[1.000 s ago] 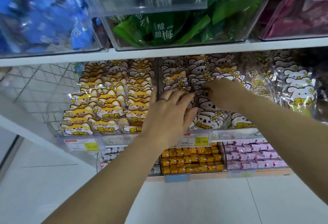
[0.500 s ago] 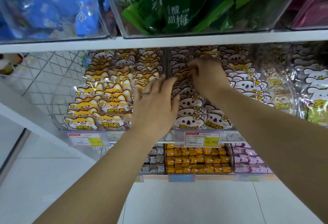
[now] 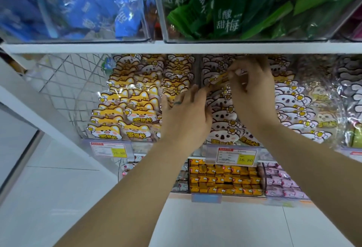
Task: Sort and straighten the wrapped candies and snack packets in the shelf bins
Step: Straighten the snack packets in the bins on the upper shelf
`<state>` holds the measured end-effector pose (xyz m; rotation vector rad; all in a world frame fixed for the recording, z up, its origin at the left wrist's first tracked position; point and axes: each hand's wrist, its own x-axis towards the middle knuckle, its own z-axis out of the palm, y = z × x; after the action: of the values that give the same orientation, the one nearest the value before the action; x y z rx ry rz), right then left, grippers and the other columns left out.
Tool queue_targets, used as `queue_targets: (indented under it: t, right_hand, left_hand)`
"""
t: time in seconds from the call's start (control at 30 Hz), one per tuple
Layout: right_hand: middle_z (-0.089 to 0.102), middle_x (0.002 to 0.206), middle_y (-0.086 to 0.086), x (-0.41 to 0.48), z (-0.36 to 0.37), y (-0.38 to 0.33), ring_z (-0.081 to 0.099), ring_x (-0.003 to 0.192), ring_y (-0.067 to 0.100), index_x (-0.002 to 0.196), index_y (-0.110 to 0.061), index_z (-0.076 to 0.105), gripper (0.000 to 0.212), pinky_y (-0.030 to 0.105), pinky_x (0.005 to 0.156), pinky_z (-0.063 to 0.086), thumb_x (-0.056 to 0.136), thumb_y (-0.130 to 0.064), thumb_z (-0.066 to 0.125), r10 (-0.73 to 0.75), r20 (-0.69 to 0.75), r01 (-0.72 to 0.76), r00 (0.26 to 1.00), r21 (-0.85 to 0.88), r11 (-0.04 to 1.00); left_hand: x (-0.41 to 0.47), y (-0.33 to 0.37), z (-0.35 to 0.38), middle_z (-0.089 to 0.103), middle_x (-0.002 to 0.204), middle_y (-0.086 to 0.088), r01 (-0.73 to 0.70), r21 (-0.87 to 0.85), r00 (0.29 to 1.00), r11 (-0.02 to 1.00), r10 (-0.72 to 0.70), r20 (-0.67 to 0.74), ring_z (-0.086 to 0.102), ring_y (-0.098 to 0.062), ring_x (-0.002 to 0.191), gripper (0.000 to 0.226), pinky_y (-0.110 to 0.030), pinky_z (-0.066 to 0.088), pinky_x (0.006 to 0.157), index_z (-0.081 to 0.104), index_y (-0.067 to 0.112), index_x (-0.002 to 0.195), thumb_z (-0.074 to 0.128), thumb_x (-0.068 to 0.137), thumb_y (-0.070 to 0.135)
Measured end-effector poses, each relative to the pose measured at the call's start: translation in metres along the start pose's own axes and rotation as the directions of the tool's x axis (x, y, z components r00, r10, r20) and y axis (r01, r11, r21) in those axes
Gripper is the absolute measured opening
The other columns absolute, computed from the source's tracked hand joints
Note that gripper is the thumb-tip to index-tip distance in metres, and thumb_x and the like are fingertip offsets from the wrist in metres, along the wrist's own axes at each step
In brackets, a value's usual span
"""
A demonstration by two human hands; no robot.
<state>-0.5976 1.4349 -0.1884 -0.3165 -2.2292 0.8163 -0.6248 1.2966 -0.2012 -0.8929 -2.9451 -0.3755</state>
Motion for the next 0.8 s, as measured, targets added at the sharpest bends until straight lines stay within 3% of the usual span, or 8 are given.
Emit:
queue_targets:
  t: [0.17,0.27,0.33,0.43,0.57,0.7,0.8]
  right_hand:
    - [0.047,0.1,-0.002,-0.029,-0.011,-0.022,0.05,0.087,0.006,0.089,-0.006,0.059,0.009,0.024,0.073,0.049,0.084,0.001,0.06,-0.103,-0.012,0.104,0.995,0.1,0.99]
    - [0.051,0.097,0.001,-0.04,-0.011,-0.025,0.051,0.089,0.008,0.085,-0.003,0.06,0.01,0.02,0.072,0.048,0.082,0.005,0.063,-0.127,-0.021,0.128,0.992,0.1,0.987]
    - [0.053,0.097,0.003,-0.045,-0.01,-0.026,0.051,0.092,0.008,0.084,-0.003,0.059,0.009,0.024,0.072,0.048,0.082,0.005,0.064,-0.114,-0.045,0.117,0.993,0.087,0.989]
    - [0.057,0.098,0.011,-0.05,-0.008,-0.032,0.047,0.095,0.004,0.083,0.0,0.058,0.01,0.013,0.079,0.041,0.08,0.005,0.066,-0.139,-0.083,0.14,0.987,0.01,0.99]
    - [0.058,0.099,0.017,-0.052,0.001,-0.048,0.046,0.096,0.005,0.082,0.002,0.058,0.01,0.003,0.08,0.032,0.079,0.008,0.065,-0.161,-0.09,0.158,0.983,-0.035,0.987]
    - [0.057,0.112,0.014,-0.055,0.017,-0.056,0.05,0.099,0.013,0.083,-0.002,0.058,0.007,0.006,0.079,0.033,0.083,0.001,0.063,-0.119,0.076,0.123,0.99,-0.053,0.991]
    - [0.058,0.12,0.012,-0.054,0.027,-0.055,0.058,0.092,0.02,0.084,-0.005,0.059,0.004,0.018,0.08,0.039,0.085,0.0,0.06,-0.064,0.202,0.09,0.977,-0.122,0.988]
  left_hand:
    - [-0.007,-0.004,-0.009,0.033,0.15,0.001,-0.048,0.015,0.998,0.999,0.047,0.049,0.038,-0.026,0.132,0.05,-0.05,0.017,0.111,0.025,0.029,0.145,0.032,0.097,0.043]
    - [-0.019,-0.018,-0.022,0.049,0.137,0.003,-0.111,-0.038,0.994,0.993,0.112,0.012,0.047,-0.024,0.121,0.041,-0.04,0.034,0.1,0.039,0.029,0.137,0.034,0.098,0.041]
    - [-0.028,-0.036,-0.031,0.059,0.122,0.003,-0.125,-0.109,0.992,0.986,0.123,-0.022,0.053,-0.023,0.11,0.035,-0.035,0.04,0.09,0.049,0.027,0.131,0.04,0.098,0.036]
    - [-0.035,-0.075,-0.033,0.065,0.115,-0.001,-0.118,-0.079,0.986,0.99,0.108,-0.125,0.059,-0.027,0.104,0.029,-0.04,0.042,0.092,0.061,0.021,0.119,0.047,0.095,0.03]
    - [-0.033,-0.109,-0.028,0.055,0.133,0.002,-0.119,0.009,0.992,0.993,0.119,-0.053,0.05,-0.024,0.123,0.057,-0.051,0.032,0.107,0.057,0.022,0.127,0.021,0.09,0.047]
    - [-0.029,-0.118,-0.026,0.045,0.143,0.006,-0.161,0.096,0.987,0.982,0.16,0.02,0.037,-0.02,0.134,0.067,-0.047,0.022,0.11,0.048,0.026,0.136,0.006,0.09,0.051]
    - [-0.029,-0.124,-0.02,0.046,0.143,0.005,-0.214,0.193,0.976,0.958,0.2,0.09,0.037,-0.02,0.135,0.065,-0.05,0.018,0.111,0.047,0.027,0.136,0.005,0.091,0.048]
